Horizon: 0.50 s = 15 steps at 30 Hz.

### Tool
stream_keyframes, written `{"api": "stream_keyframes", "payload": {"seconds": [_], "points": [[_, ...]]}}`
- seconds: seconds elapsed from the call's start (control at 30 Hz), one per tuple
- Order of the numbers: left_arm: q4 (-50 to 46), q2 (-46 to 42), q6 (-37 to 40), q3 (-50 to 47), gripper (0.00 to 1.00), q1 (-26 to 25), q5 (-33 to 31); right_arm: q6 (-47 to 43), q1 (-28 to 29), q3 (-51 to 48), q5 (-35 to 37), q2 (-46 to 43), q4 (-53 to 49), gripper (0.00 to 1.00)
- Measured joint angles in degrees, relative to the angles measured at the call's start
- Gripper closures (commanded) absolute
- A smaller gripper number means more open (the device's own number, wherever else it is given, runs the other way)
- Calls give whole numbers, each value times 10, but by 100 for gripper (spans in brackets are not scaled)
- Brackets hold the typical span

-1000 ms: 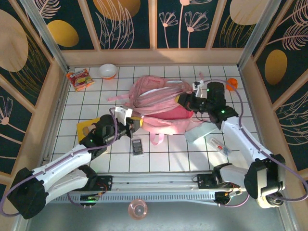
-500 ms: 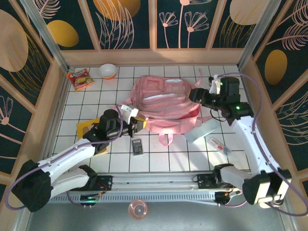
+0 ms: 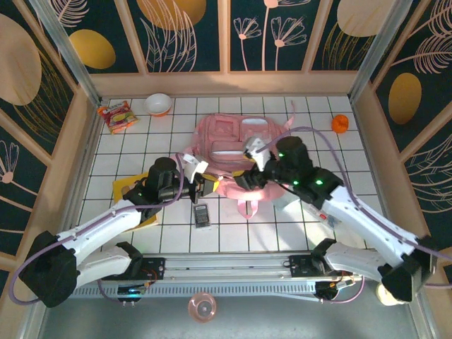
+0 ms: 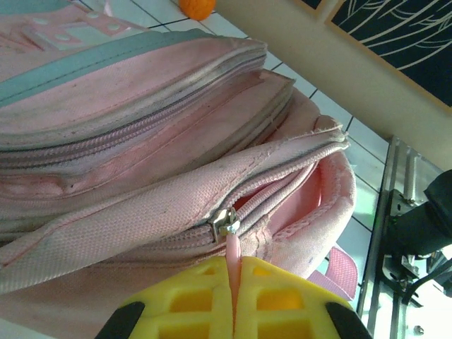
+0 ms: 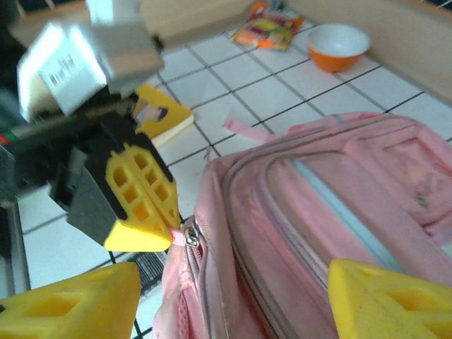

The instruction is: Pack books, pencil case, and school supplies into a backpack

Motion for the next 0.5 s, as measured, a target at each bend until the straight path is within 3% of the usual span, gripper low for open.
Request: {"api": "stream_keyframes", "payload": {"seconds": [0.07, 0.17, 0.27, 0.33, 0.5], "points": [[0, 0, 0, 2, 100, 0, 5, -31, 10, 0, 2, 36, 5, 33], [0, 0, 0, 2, 100, 0, 8, -72, 12, 0, 12, 75, 10, 44], [0, 0, 0, 2, 100, 0, 4, -103, 12, 0, 26, 88, 15, 83], [-1, -2, 0, 2, 100, 0, -12, -118, 10, 1, 27, 88, 12, 100], [-3, -3, 2, 2, 100, 5, -58, -163, -4, 7, -8, 72, -9, 100]]}}
